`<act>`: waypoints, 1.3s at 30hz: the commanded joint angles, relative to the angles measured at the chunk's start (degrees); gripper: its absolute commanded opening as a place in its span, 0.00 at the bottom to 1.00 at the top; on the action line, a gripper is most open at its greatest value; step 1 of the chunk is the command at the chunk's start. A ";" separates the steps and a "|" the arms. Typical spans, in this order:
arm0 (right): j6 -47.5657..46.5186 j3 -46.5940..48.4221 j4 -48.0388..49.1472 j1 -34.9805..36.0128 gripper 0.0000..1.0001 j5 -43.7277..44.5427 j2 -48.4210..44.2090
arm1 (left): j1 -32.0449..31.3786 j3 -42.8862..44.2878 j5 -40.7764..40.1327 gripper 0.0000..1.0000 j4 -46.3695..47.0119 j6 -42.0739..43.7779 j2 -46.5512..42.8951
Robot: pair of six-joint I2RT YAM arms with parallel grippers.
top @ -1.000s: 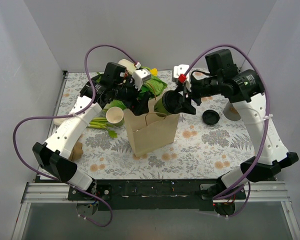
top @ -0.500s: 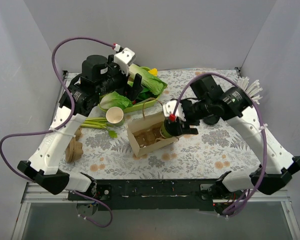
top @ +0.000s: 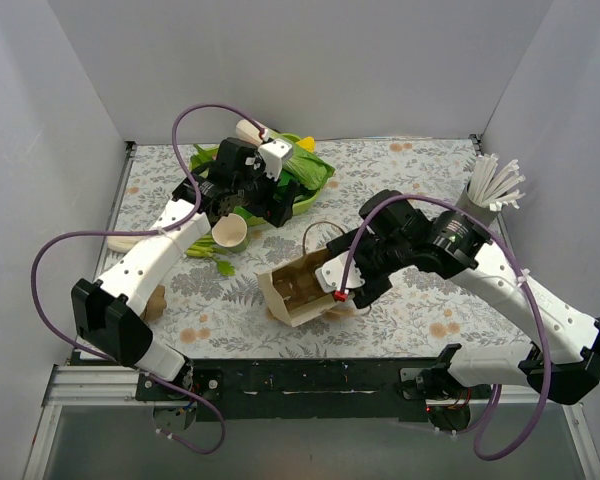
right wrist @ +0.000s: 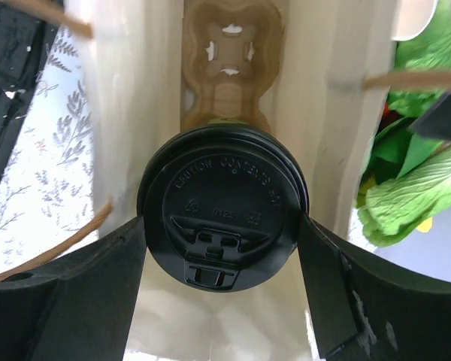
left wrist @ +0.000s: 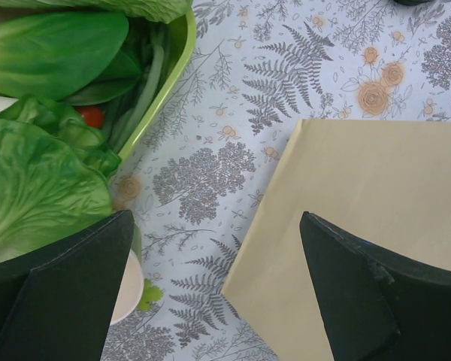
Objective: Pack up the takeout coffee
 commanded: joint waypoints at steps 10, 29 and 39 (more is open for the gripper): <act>-6.51 -7.29 8.62 3.01 0.01 3.29 -3.37 | 0.11 0.86 5.79 0.93 2.03 -2.05 1.52; 0.95 -13.62 17.06 3.01 0.01 9.62 -0.22 | 0.20 -2.65 9.75 0.92 3.35 -3.81 1.25; 2.18 -15.03 21.10 2.93 0.01 10.24 1.54 | 0.64 -1.51 10.98 0.92 3.88 -5.75 4.06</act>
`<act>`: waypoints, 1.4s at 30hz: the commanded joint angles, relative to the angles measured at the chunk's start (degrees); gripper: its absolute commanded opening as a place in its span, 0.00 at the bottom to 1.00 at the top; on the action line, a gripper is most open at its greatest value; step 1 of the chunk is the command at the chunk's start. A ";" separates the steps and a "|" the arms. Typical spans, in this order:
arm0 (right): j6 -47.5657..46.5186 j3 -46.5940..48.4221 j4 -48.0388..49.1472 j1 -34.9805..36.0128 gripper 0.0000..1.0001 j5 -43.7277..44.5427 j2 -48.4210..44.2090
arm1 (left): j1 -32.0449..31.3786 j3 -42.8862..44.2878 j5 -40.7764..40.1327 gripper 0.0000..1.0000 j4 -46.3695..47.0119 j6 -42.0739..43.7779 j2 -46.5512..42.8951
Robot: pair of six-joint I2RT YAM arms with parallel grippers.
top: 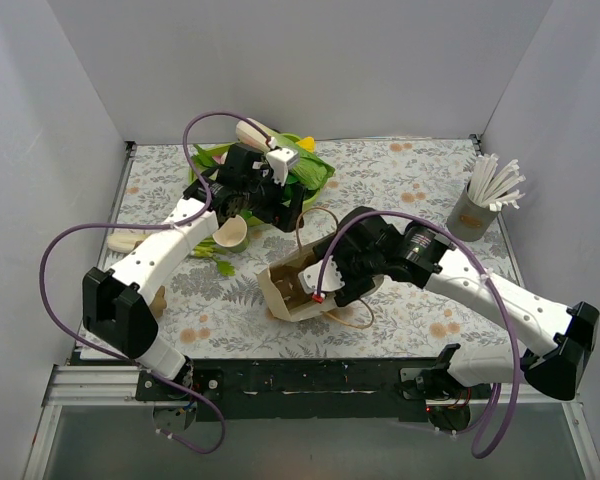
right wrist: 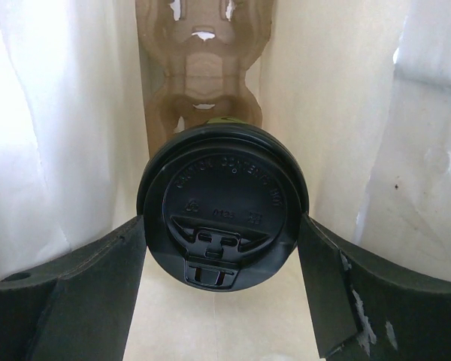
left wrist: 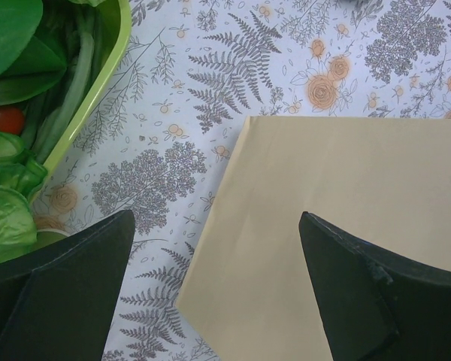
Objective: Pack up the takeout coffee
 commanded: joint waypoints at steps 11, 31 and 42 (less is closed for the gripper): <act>1.98 3.00 -2.62 -1.23 0.01 -3.03 1.63 | 0.51 1.88 3.75 0.92 -0.68 0.67 2.26; 0.67 -6.41 10.21 -1.41 0.01 0.84 -1.46 | 0.86 0.65 3.84 0.91 -0.06 -0.57 2.08; -0.65 -6.32 10.39 -4.04 0.01 -4.78 -0.14 | 0.86 1.09 4.11 0.91 -0.06 -0.30 2.87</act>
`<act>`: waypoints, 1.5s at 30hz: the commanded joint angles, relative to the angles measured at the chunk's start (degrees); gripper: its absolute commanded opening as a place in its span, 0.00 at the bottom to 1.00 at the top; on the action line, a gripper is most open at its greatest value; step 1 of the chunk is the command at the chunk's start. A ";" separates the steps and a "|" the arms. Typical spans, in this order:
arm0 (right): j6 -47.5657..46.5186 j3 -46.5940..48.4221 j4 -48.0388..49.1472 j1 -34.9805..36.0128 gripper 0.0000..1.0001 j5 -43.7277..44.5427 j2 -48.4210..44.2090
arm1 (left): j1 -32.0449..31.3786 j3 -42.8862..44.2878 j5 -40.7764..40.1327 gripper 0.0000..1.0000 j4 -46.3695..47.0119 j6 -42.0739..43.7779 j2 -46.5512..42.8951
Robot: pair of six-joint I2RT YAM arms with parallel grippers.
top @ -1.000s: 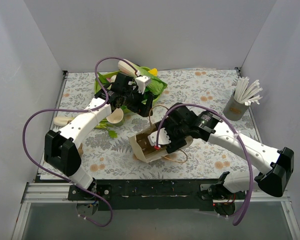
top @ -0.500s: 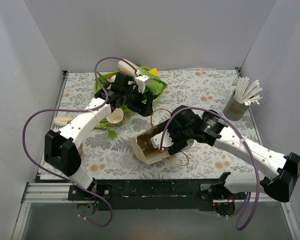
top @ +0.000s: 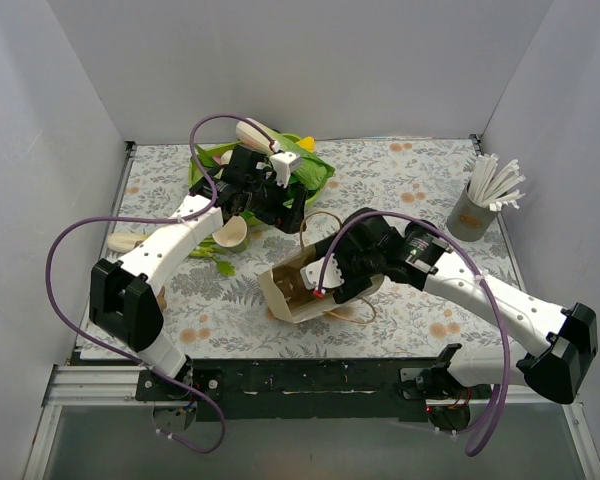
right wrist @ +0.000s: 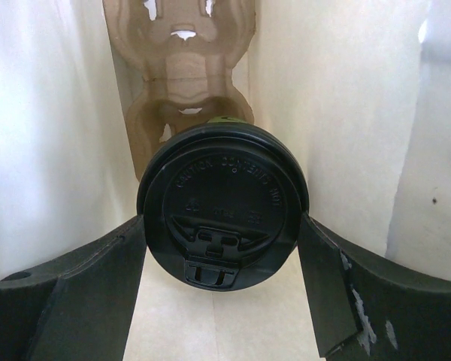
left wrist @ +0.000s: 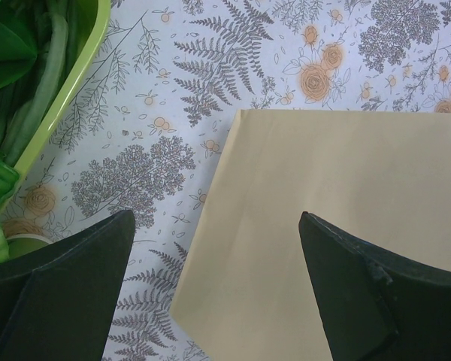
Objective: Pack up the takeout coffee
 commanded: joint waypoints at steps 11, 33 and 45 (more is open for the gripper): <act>-3.07 1.95 -1.56 -3.20 0.01 -8.59 3.88 | 0.21 0.25 0.06 0.91 -0.50 0.09 -0.91; -5.97 10.74 -13.07 -5.93 0.01 -11.84 12.57 | 0.91 0.43 -0.64 0.92 -0.32 0.36 -1.09; -5.79 18.82 -23.88 -6.02 0.01 -11.40 19.69 | 0.91 -0.45 -1.17 0.92 -0.59 1.32 -3.37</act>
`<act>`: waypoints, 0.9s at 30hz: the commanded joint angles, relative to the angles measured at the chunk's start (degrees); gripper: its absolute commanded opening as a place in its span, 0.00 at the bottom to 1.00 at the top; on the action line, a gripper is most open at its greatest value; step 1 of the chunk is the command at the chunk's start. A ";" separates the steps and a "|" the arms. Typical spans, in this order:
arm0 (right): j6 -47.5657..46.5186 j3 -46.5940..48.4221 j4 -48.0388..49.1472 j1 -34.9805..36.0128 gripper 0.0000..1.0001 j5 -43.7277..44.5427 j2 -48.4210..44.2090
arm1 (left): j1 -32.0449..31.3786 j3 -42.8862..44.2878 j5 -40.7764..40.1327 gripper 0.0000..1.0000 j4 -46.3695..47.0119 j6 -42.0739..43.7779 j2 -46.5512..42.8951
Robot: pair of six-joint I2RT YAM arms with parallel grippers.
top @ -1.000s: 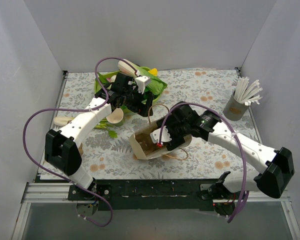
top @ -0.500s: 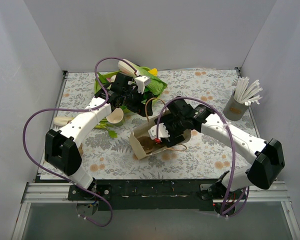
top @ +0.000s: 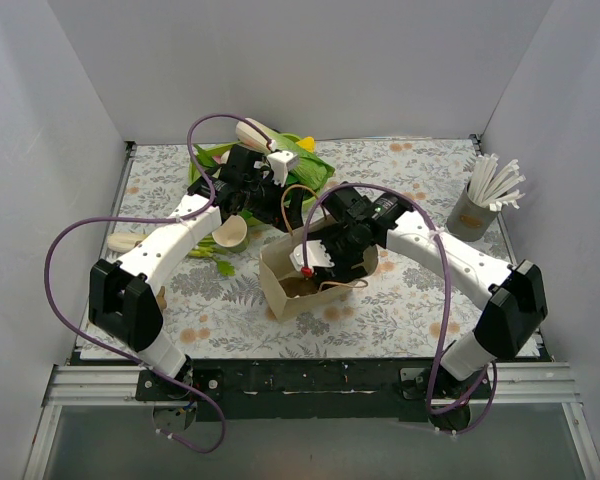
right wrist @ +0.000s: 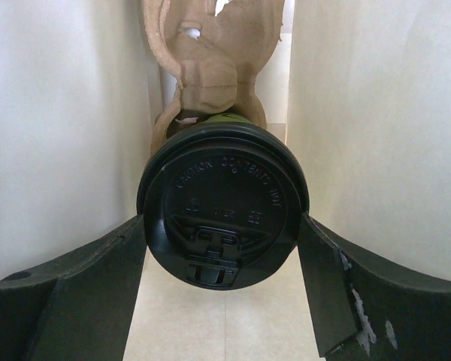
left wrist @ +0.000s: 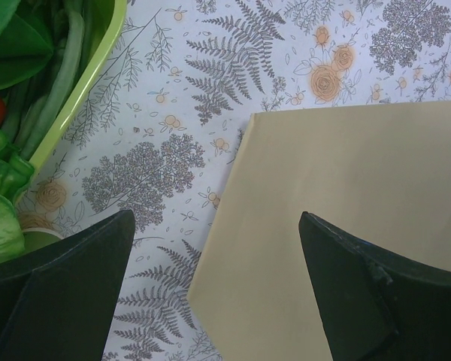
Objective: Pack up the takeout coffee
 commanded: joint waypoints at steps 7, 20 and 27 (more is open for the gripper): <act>1.73 4.12 -9.10 -0.27 0.01 -1.35 3.26 | 0.27 0.54 -0.82 0.93 -1.10 2.11 -4.05; 4.64 -6.67 -0.41 -3.70 0.01 -6.36 -2.35 | 0.36 2.38 -0.03 0.93 -2.50 4.75 -4.67; 6.04 -10.11 2.50 -3.96 0.01 -7.85 -3.58 | 0.27 3.35 1.02 0.93 -4.35 6.33 -4.67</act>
